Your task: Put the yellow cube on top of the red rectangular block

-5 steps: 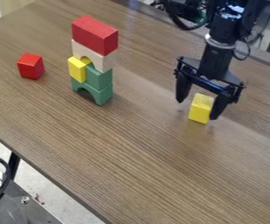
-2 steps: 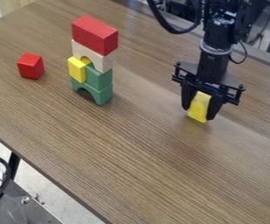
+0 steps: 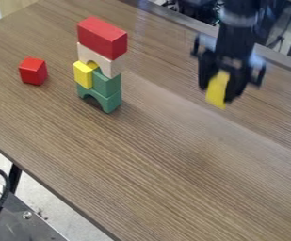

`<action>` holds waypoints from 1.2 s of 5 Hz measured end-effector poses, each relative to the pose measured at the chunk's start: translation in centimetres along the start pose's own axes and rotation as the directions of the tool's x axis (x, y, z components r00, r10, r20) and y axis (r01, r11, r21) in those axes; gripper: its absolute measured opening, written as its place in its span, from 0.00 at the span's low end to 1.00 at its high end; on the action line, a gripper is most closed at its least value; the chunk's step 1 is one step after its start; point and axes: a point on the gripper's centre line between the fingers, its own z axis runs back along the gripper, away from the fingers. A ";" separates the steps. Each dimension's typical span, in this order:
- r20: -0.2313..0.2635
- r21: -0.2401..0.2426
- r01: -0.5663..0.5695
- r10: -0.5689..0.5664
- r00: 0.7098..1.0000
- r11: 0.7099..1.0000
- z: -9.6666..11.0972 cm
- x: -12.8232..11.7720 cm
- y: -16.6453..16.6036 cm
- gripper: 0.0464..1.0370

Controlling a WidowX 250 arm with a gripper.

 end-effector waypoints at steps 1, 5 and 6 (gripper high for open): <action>-0.033 -0.079 0.075 -0.078 0.996 0.994 4.3 -1.0 2.0 0.52; -0.026 -0.075 0.062 -0.064 0.998 0.995 11.6 -6.8 7.8 0.52; -0.010 -0.039 0.008 -0.008 1.000 0.999 11.7 -7.3 8.2 0.52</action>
